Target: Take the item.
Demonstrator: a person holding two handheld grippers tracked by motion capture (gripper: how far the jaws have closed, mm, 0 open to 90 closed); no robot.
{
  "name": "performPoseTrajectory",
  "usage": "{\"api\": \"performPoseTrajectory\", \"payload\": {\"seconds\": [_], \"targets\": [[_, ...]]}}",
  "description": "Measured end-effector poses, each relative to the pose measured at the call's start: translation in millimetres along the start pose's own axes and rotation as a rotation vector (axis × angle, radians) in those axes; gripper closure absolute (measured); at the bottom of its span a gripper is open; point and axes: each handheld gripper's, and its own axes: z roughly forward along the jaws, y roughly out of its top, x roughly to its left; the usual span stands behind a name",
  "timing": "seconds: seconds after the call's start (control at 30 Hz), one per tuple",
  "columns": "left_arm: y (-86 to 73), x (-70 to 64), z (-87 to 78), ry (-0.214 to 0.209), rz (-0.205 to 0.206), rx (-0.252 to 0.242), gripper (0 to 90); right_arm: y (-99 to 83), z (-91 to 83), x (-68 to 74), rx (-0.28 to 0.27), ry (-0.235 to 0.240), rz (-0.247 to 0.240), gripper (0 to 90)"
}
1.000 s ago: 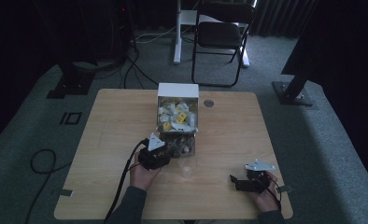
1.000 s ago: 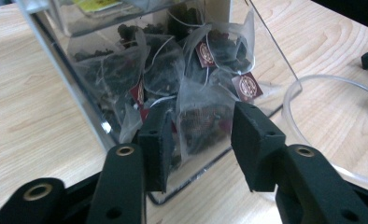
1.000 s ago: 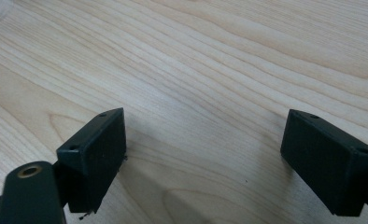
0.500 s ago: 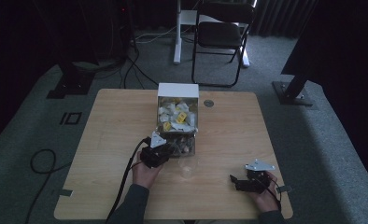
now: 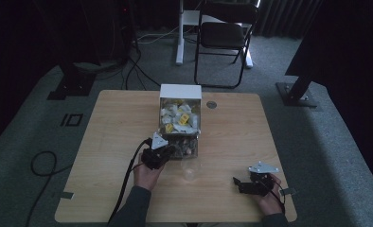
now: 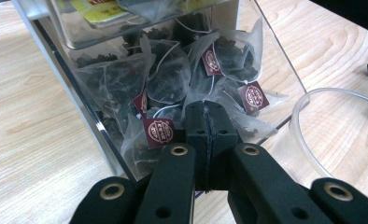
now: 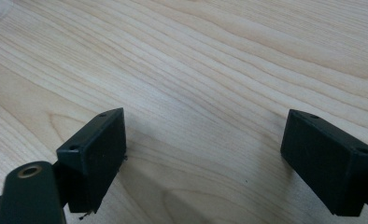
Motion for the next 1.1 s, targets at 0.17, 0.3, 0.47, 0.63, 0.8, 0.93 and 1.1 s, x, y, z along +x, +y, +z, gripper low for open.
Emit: {"api": "performPoseTrajectory", "payload": {"seconds": [0.17, 0.3, 0.47, 0.63, 0.8, 0.93, 1.1], "targets": [[1.8, 0.8, -4.3, 0.002, -0.005, -0.014, 90.0, 0.0, 0.0, 0.0, 0.000, 0.000, 0.000, 14.0], [3.7, 1.5, -7.1, 0.001, -0.003, -0.021, 90.0, 0.0, 0.0, 0.2, 0.000, 0.000, 0.003, 14.0], [5.7, 1.6, -9.5, -0.005, -0.008, -0.028, 90.0, 0.0, 0.0, 0.1, 0.000, 0.000, 0.001, 14.0], [7.9, 0.6, -12.7, -0.006, -0.002, -0.034, 90.0, 0.0, 0.1, 0.0, 0.000, 0.000, 0.000, 14.0], [9.4, 0.9, -14.8, -0.013, -0.003, -0.038, 90.0, 0.0, 0.1, -0.2, -0.001, 0.000, -0.003, 14.0], [10.7, -0.4, -16.9, -0.015, 0.002, -0.045, 90.0, 0.0, 0.1, -0.2, -0.001, 0.000, -0.002, 14.0], [14.0, -0.6, -19.7, -0.018, 0.006, -0.054, 90.0, 0.0, 0.1, -0.2, -0.001, -0.001, -0.002, 14.0]]}}
